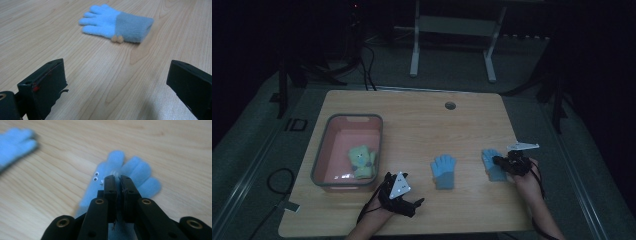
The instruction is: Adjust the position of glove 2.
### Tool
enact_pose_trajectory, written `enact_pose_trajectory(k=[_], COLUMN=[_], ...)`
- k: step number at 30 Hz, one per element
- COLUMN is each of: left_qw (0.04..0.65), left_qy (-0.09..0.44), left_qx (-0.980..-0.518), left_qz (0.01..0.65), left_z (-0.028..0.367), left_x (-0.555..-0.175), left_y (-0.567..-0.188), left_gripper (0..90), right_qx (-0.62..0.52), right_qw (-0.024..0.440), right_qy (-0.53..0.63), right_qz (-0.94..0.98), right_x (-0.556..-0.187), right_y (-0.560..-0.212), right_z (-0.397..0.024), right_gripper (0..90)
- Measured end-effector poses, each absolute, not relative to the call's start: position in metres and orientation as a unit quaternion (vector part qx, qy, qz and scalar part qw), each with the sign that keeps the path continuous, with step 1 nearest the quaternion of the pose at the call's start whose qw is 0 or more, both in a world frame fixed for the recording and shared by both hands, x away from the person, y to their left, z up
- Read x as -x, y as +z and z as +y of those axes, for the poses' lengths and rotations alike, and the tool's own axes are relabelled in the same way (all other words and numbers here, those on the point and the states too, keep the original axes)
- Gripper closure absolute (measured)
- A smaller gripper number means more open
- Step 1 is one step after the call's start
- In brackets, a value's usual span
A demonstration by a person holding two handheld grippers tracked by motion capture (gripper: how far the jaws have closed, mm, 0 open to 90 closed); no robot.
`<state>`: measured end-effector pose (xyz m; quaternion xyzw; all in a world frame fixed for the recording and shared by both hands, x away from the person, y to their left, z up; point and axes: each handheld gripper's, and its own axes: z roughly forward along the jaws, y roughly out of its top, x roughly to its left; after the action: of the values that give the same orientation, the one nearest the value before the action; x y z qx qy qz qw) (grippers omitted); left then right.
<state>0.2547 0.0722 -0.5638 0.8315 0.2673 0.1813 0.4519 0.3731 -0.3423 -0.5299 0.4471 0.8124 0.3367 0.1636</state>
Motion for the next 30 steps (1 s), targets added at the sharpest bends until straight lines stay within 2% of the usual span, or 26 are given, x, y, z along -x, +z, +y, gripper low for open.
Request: enact_pose_trajectory(k=[9, 13, 18, 24, 30], left_qw=[0.452, 0.453, 0.454, 0.454, 0.450], left_qy=[0.182, 0.182, 0.182, 0.182, 0.183], left_qx=[-0.832, -0.831, -0.831, -0.831, -0.834], left_qz=[0.266, 0.267, 0.266, 0.265, 0.262], left_z=[0.073, 0.073, 0.073, 0.073, 0.073], left_x=[-0.254, -0.254, -0.254, -0.254, -0.254], left_y=[-0.563, -0.563, -0.563, -0.563, -0.564], left_gripper=[2.9, 2.9, 2.9, 2.9, 2.9], right_qx=[-0.457, -0.458, -0.498, -0.500, -0.492], right_qw=[0.163, 0.196, 0.174, 0.181, 0.190], right_qy=[0.367, 0.353, 0.354, 0.330, 0.308], right_qz=[0.793, 0.792, 0.772, 0.780, 0.792], right_x=[-0.341, -0.325, -0.321, -0.326, -0.330], right_y=[-0.499, -0.493, -0.511, -0.529, -0.545], right_z=[-0.309, -0.294, -0.284, -0.274, -0.278], right_gripper=[85.1, 85.2, 85.1, 84.5, 76.9])
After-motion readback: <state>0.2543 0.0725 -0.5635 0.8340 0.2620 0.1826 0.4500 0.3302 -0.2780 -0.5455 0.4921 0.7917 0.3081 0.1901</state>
